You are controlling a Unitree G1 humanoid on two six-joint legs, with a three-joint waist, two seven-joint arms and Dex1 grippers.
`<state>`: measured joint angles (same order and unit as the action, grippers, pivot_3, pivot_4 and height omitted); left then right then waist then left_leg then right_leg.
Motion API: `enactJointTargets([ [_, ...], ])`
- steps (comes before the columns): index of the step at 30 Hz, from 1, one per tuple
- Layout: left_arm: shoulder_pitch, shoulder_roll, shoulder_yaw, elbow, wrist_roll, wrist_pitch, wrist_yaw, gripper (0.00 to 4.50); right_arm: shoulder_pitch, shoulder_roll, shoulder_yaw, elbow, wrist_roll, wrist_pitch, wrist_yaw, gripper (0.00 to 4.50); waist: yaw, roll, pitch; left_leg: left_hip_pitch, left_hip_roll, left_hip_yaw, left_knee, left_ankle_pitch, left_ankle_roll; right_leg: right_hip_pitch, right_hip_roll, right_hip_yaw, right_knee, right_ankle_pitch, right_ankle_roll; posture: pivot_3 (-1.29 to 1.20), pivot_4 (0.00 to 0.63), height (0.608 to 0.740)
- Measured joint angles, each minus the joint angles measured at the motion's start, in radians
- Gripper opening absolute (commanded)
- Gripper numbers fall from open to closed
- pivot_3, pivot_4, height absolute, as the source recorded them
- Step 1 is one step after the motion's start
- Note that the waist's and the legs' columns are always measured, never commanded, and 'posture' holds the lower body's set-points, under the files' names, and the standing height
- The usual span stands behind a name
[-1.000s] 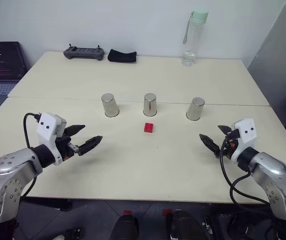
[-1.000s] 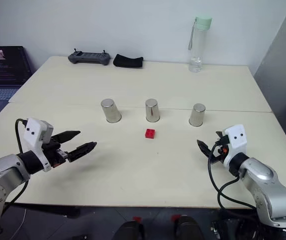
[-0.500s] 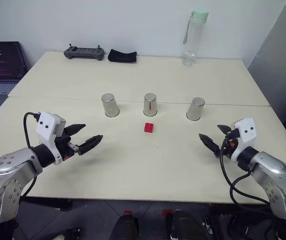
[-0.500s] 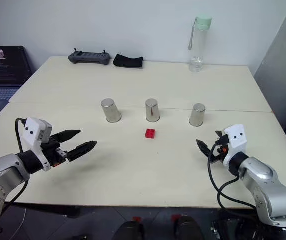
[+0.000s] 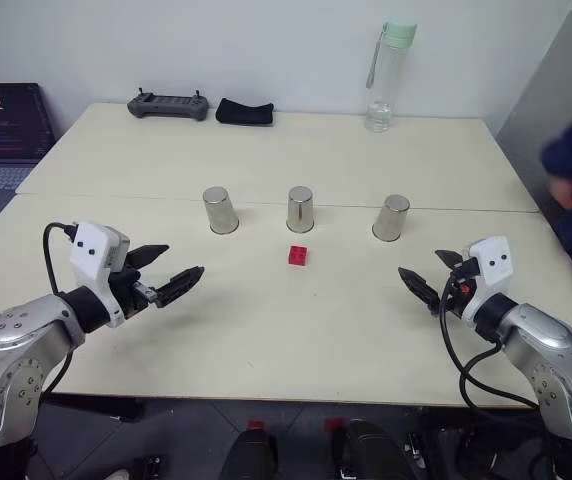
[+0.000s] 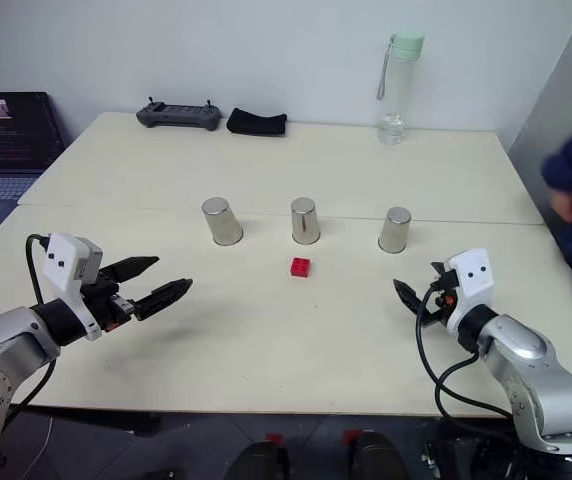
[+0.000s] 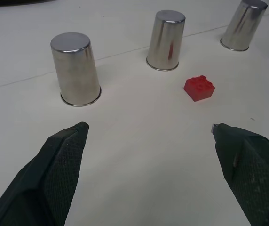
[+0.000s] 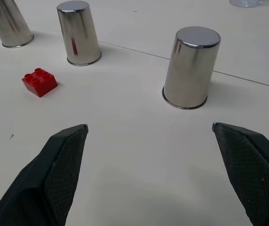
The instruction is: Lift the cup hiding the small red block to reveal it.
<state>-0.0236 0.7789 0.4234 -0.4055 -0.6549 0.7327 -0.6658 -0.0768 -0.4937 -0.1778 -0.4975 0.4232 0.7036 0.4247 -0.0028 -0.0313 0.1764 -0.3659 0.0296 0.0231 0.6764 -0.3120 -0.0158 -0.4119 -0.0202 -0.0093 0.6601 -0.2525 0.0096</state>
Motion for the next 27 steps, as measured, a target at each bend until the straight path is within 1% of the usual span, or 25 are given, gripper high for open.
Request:
enactJointTargets([
  [27, -0.002, -0.004, 0.0, 0.0, -0.001, -0.001, 0.001, 4.48, 0.017, 0.007, 0.0, -0.005, 0.001, 0.0, -0.018, 4.5, 0.0, 0.0, 0.0, 0.0, 0.0, 0.0, 0.0, 0.0, 0.0, 0.0, 0.0, 0.0, 0.0, 0.0, 0.0, 0.0, 0.15, 0.74],
])
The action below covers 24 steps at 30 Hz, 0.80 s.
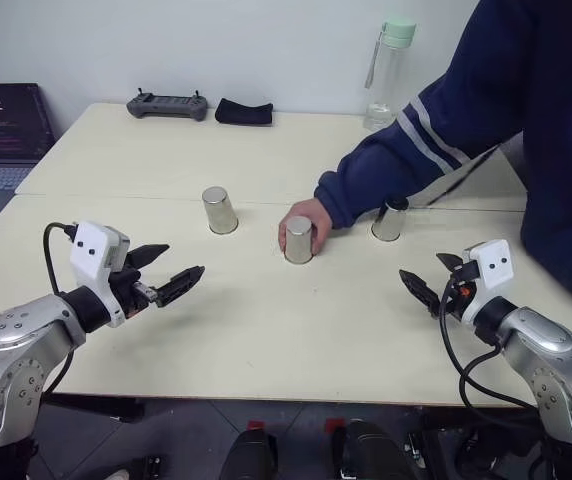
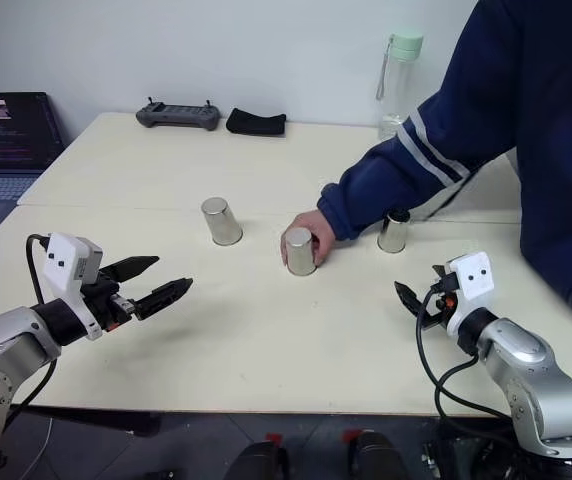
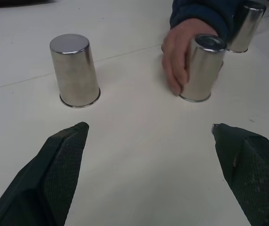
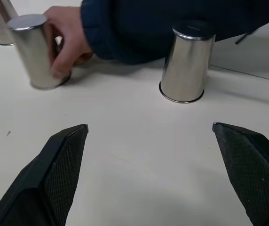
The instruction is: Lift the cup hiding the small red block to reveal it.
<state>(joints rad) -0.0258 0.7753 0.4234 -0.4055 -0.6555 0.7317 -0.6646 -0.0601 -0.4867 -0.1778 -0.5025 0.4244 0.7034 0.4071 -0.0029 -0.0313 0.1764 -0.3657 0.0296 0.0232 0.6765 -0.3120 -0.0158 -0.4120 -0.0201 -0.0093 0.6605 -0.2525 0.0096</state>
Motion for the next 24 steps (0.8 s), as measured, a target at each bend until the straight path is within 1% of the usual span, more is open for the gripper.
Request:
enactJointTargets([
  [24, 0.017, 0.0, 0.0, -0.003, 0.001, 0.0, 0.004, 4.48, 0.001, 0.001, 0.001, -0.002, 0.0, 0.0, -0.002, 4.5, 0.0, 0.0, 0.0, 0.0, 0.0, 0.0, 0.0, 0.0, 0.0, 0.0, 0.0, 0.0, 0.0, 0.0, 0.0, 0.0, 0.15, 0.74],
])
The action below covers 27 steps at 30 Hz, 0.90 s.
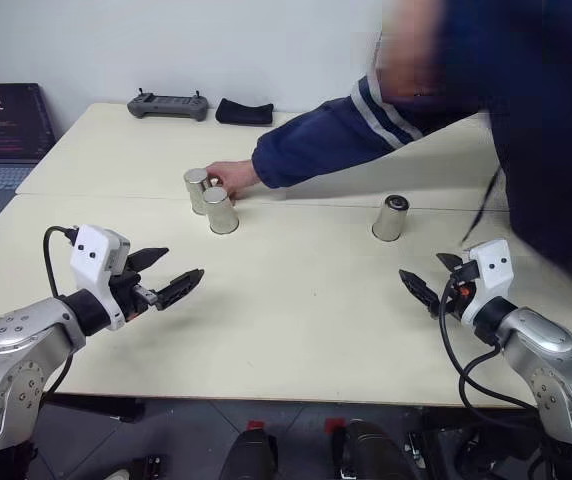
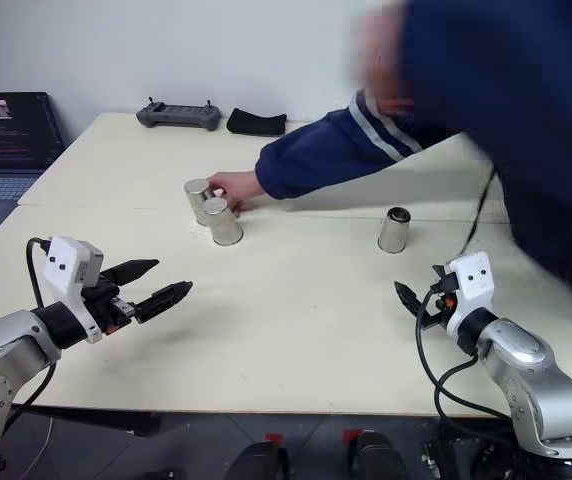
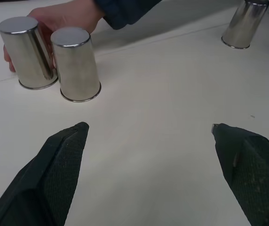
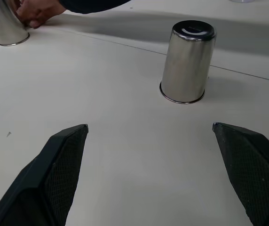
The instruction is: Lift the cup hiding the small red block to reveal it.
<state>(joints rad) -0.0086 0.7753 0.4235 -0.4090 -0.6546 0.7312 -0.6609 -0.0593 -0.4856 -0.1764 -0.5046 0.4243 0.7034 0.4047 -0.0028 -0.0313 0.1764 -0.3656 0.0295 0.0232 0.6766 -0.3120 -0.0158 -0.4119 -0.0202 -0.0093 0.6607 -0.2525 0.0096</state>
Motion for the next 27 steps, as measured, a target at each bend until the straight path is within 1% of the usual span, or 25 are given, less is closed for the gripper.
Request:
enactJointTargets([
  [27, -0.016, 0.0, 0.0, 0.0, 0.011, -0.016, 0.016, 4.48, 0.0, 0.007, 0.001, 0.0, -0.005, -0.009, 0.001, 4.5, 0.0, 0.0, 0.0, 0.0, 0.0, 0.0, 0.0, 0.0, 0.0, 0.0, 0.0, 0.0, 0.0, 0.0, 0.0, 0.0, 0.15, 0.74],
])
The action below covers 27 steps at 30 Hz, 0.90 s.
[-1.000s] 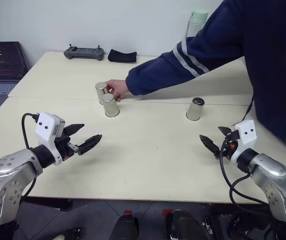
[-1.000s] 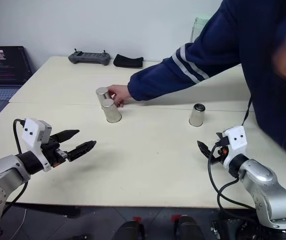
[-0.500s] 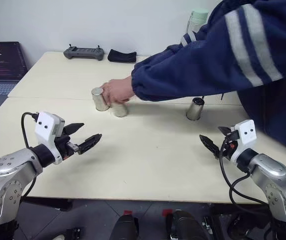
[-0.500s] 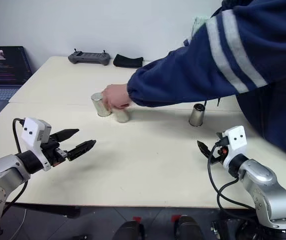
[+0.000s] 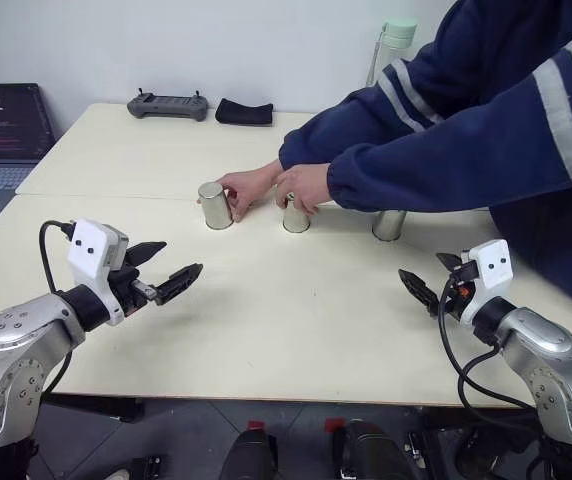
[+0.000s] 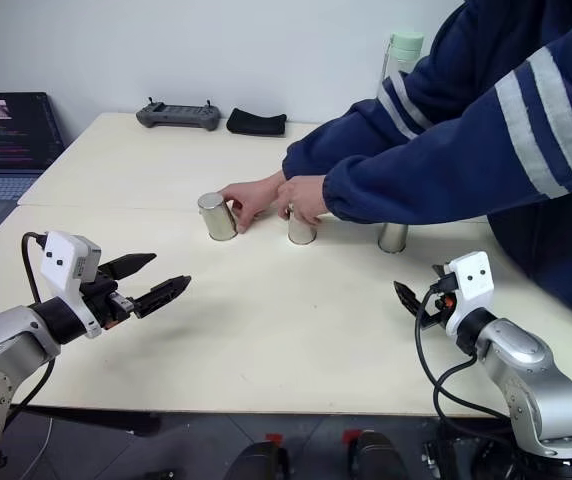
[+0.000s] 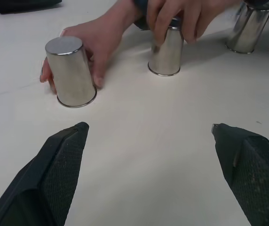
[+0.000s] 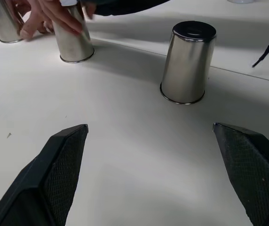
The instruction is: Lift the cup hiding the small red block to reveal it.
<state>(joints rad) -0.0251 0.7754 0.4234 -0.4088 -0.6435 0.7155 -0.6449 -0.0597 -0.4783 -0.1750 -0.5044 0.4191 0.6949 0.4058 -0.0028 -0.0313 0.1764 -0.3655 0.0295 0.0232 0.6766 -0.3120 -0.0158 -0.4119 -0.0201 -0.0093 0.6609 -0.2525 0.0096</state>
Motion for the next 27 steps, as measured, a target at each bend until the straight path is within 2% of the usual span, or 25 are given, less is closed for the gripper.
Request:
enactJointTargets([
  [17, -0.003, 0.0, 0.0, 0.006, 0.019, -0.009, 0.006, 4.48, 0.0, 0.0, 0.0, 0.001, 0.0, -0.01, 0.005, 4.5, 0.0, 0.0, 0.0, 0.0, 0.0, 0.0, 0.0, 0.0, 0.0, 0.0, 0.0, 0.0, 0.0, 0.0, 0.0, 0.0, 0.15, 0.74],
  [24, -0.075, -0.028, 0.028, 0.149, 0.136, -0.093, 0.142, 4.48, -0.015, 0.007, 0.009, 0.001, -0.001, -0.013, 0.008, 4.5, 0.0, 0.0, 0.0, 0.001, 0.0, 0.0, 0.0, 0.0, 0.0, 0.0, 0.0, 0.0, 0.001, 0.0, 0.0, 0.0, 0.15, 0.74],
  [27, -0.106, -0.079, 0.025, 0.187, 0.152, -0.118, 0.172, 4.48, -0.022, 0.007, 0.033, -0.008, 0.012, -0.013, 0.031, 4.5, 0.0, 0.0, 0.0, 0.0, 0.0, 0.0, 0.0, 0.0, 0.0, 0.0, 0.0, 0.0, 0.0, 0.003, -0.004, 0.0, 0.15, 0.74],
])
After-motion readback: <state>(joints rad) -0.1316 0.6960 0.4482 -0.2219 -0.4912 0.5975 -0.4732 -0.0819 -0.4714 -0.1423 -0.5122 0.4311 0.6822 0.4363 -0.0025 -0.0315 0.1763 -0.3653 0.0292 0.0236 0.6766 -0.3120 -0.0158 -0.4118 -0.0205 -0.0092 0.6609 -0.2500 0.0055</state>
